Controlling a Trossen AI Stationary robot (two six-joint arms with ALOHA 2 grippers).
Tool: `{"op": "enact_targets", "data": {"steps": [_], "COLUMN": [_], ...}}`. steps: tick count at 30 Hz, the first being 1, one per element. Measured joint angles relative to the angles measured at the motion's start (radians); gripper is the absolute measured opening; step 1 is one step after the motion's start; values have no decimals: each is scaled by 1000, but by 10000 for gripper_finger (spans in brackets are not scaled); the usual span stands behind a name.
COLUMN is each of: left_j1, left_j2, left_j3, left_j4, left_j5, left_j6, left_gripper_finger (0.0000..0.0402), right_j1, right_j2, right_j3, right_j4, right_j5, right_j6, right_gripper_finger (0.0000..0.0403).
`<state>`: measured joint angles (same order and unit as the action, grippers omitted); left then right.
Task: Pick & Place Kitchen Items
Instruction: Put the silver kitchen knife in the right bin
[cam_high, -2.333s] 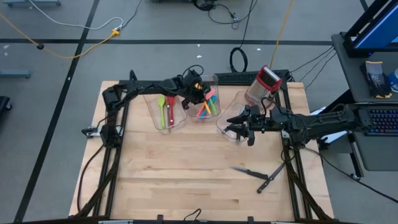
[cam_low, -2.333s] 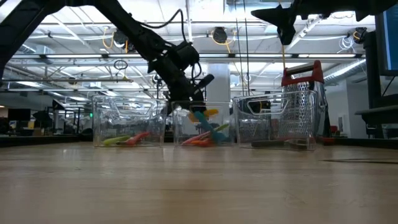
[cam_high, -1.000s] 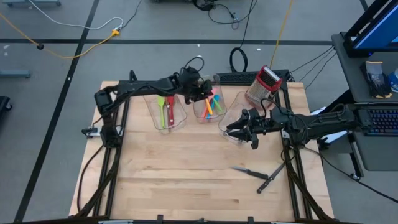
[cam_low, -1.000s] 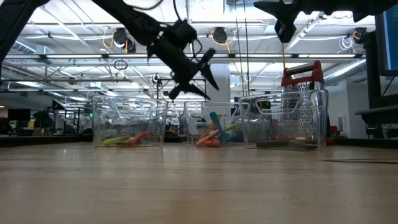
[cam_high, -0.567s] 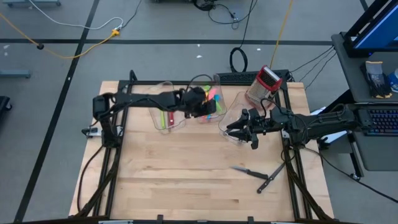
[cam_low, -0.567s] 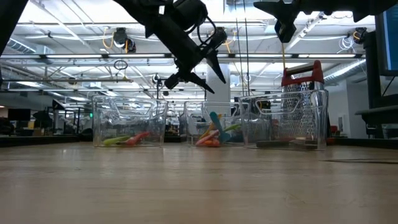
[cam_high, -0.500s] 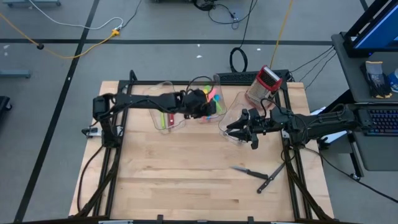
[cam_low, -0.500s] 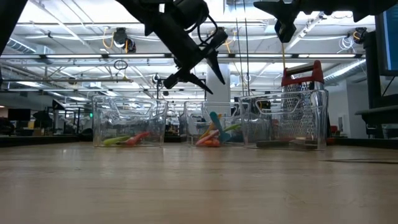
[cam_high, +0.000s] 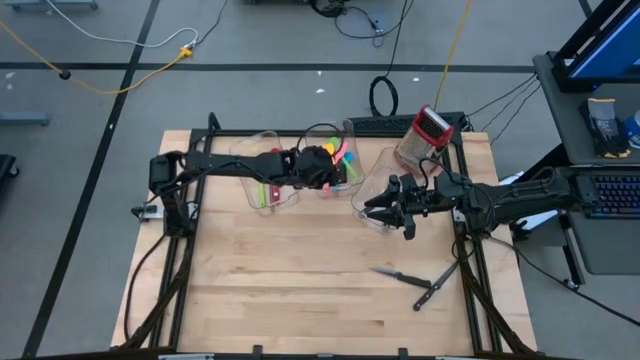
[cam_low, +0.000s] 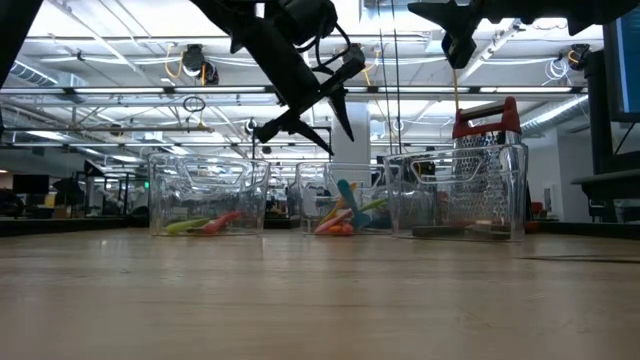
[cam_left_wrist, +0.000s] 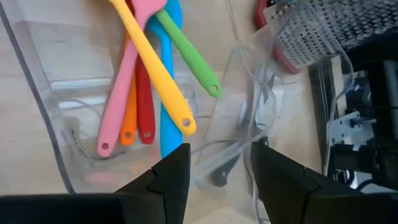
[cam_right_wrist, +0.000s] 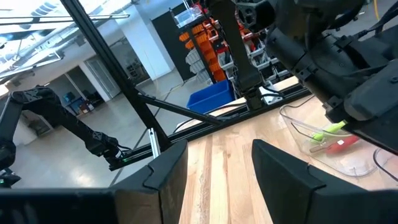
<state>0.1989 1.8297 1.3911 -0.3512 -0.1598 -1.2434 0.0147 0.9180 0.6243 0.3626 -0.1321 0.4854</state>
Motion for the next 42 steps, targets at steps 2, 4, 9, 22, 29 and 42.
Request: {"op": "enact_targets", "data": {"steps": [2,4,9,22,29,42], "left_j1": [-6,-10,0,22,13,-133], "left_j2": [0,0,0,1,1,-104], "left_j3": [0,0,0,0,0,-1], "left_j4": [10,10,-10,-93,-93,-103], "left_j5": [-14,-27,-35,-19,-16,-55], "left_j6": [0,-3,-12,-10,42,309], "left_gripper_finger": [172,172,172,172,172,172], "right_j1": [0,0,0,0,0,2], "right_j2": [0,0,0,0,0,-10], "right_j3": [0,0,0,0,0,2], "right_j4": [0,0,0,0,0,1], "right_j5": [0,1,4,5,5,-276], "right_j6": [0,0,0,0,0,-85], "right_gripper_finger": [171,171,171,171,171,171]}}
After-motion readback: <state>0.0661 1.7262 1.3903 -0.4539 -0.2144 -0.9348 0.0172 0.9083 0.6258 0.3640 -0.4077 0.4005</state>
